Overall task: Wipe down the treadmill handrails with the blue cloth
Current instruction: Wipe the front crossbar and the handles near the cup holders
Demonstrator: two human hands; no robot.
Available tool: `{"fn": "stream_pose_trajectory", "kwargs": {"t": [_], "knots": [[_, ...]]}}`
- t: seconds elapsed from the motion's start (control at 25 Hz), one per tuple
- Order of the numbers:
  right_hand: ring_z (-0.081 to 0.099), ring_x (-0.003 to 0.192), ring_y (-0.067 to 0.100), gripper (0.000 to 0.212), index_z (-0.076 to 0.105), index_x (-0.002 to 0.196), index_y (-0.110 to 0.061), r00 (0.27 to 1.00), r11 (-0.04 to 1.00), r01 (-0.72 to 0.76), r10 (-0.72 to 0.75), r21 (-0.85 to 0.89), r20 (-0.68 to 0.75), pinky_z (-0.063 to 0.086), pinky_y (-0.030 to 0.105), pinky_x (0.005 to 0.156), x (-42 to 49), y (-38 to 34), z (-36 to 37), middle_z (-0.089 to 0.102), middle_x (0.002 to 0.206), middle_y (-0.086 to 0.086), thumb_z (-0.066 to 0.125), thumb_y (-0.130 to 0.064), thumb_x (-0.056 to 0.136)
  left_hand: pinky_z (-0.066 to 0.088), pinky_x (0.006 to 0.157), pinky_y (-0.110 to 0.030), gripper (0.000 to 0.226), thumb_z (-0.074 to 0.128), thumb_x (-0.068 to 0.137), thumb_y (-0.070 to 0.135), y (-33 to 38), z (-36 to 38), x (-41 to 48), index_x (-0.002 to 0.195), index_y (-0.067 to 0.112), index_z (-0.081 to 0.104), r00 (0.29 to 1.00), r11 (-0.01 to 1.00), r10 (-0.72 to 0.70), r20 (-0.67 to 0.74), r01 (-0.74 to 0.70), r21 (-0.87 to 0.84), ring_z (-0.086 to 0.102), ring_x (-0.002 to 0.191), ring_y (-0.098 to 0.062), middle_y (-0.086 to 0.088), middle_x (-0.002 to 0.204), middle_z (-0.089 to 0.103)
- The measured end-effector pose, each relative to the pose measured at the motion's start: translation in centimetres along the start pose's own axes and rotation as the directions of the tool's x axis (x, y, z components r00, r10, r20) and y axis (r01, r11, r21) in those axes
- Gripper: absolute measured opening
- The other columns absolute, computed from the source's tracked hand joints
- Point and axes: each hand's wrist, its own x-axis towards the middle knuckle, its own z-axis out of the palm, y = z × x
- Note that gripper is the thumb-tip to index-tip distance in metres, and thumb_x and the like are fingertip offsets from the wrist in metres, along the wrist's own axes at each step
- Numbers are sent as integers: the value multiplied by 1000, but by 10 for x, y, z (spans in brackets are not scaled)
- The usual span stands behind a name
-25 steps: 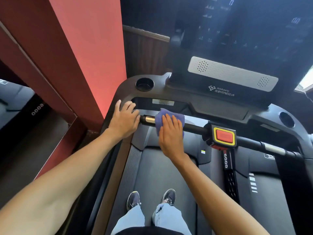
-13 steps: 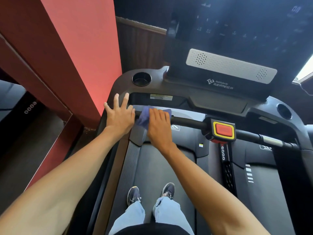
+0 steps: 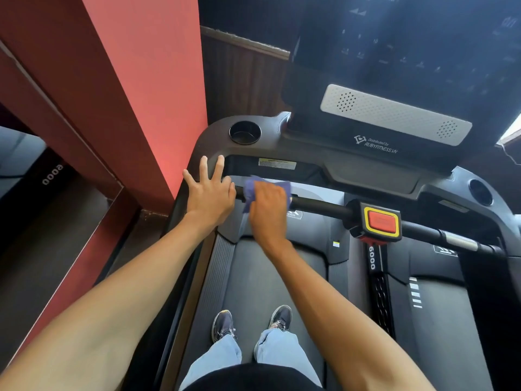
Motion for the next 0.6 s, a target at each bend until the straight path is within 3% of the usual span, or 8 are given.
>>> {"fn": "stream_pose_trajectory", "kwargs": {"t": [0.08, 0.16, 0.28, 0.44, 0.6], "knots": [[62, 94, 23, 15, 67, 102, -15, 998, 997, 43, -46, 61, 52, 44, 37, 90, 2, -28, 11, 69, 98, 4, 56, -15, 92, 36, 102, -74, 29, 41, 100, 27, -2, 2, -1, 104, 13, 66, 1000, 999, 15, 26, -16, 52, 25, 148, -48, -13, 165, 26], [60, 101, 23, 21, 64, 113, -13, 992, 990, 97, -104, 103, 66, 45, 38, 95, 7, -30, 15, 68, 107, 4, 52, -18, 97, 36, 102, -74, 25, 45, 97, 25, -4, 3, 0, 103, 12, 65, 999, 998, 24, 29, -25, 56, 25, 147, -48, -13, 165, 25], [58, 94, 25, 19, 60, 103, -13, 980, 980, 198, -198, 7, 33, 44, 38, 90, -1, 2, 7, 64, 99, 5, 47, -16, 90, 35, 100, -74, 33, 39, 100, 27, -2, 0, 0, 100, 10, 67, 1000, 1000, 17, 2, -17, -4, 27, 146, -48, -13, 162, 30], [54, 87, 26, 13, 61, 94, -10, 989, 994, 111, -112, -20, -92, 42, 36, 85, -16, 54, -13, 62, 92, 7, 50, -9, 87, 34, 101, -74, 39, 36, 104, 32, -2, -2, 0, 101, 9, 68, 1000, 999, 10, -19, -11, -53, 28, 144, -45, -13, 160, 33], [53, 86, 25, 16, 61, 93, -9, 983, 999, 24, -28, -22, -180, 43, 36, 88, -17, 54, -19, 61, 90, 7, 45, -8, 89, 33, 102, -75, 41, 34, 104, 33, -1, -6, 1, 99, 10, 68, 1000, 997, 5, -12, -5, -72, 27, 145, -46, -14, 160, 33]]}}
